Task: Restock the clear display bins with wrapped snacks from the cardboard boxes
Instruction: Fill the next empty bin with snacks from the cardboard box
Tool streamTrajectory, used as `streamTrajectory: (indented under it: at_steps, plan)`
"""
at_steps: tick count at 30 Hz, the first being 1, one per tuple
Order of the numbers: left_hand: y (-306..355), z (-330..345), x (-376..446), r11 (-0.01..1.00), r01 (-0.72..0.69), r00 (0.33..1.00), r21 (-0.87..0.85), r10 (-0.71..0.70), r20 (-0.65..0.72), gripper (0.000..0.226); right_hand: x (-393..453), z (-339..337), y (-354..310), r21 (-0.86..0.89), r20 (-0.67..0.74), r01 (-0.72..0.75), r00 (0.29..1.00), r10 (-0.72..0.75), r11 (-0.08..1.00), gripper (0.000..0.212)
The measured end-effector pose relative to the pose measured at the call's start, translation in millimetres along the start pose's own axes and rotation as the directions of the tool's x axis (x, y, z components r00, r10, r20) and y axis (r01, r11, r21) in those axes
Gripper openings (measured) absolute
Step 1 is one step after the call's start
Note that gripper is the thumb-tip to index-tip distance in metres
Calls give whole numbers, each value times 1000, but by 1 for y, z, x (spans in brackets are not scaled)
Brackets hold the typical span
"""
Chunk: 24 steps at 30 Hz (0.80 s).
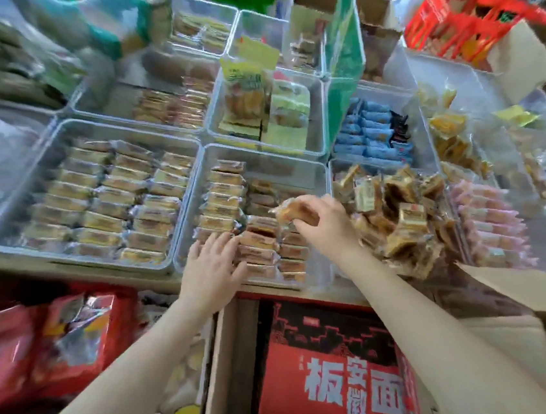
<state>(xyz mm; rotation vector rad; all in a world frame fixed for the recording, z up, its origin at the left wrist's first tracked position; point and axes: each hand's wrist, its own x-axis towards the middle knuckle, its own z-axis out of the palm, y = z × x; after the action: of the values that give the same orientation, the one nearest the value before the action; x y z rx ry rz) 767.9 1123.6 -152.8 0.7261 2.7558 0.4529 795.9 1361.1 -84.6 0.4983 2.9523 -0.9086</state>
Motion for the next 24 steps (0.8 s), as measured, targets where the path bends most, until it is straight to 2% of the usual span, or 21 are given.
streamTrajectory:
  at_steps: [3, 5, 8, 10, 14, 20, 22, 24]
  plan:
    - [-5, 8, 0, 998, -31, 999, 45, 32, -27, 62, 44, 34, -5, -231, 14, -12, 1000, 16, 973, 38]
    - [-6, 12, 1, 998, -35, 998, 56, 39, -56, 59, 67, 56, -7, -316, 119, -13, 991, 53, 949, 40]
    - [-8, 15, 3, 999, -35, 998, 41, 38, -59, 58, 82, 81, -15, -221, 322, -69, 937, 139, 973, 44]
    - [-8, 16, 4, 999, -35, 998, 20, 36, -56, 57, 81, 87, -18, -184, 349, -120, 920, 179, 976, 47]
    - [-8, 18, 6, 998, -37, 999, 42, 39, -39, 56, 55, 93, -17, -385, 330, 36, 938, 101, 922, 63]
    - [-6, 9, 3, 997, -16, 999, 73, 14, 32, 62, 16, 81, -21, -443, 388, 177, 921, 9, 879, 69]
    - [-4, 5, 2, 998, 7, 998, 59, -10, 54, 67, 0, 59, -22, -363, 382, 192, 923, -42, 912, 60]
    - [0, 3, 1, 999, 30, 998, 42, -32, 49, 60, -22, 26, -23, -183, 365, 130, 929, -56, 974, 49]
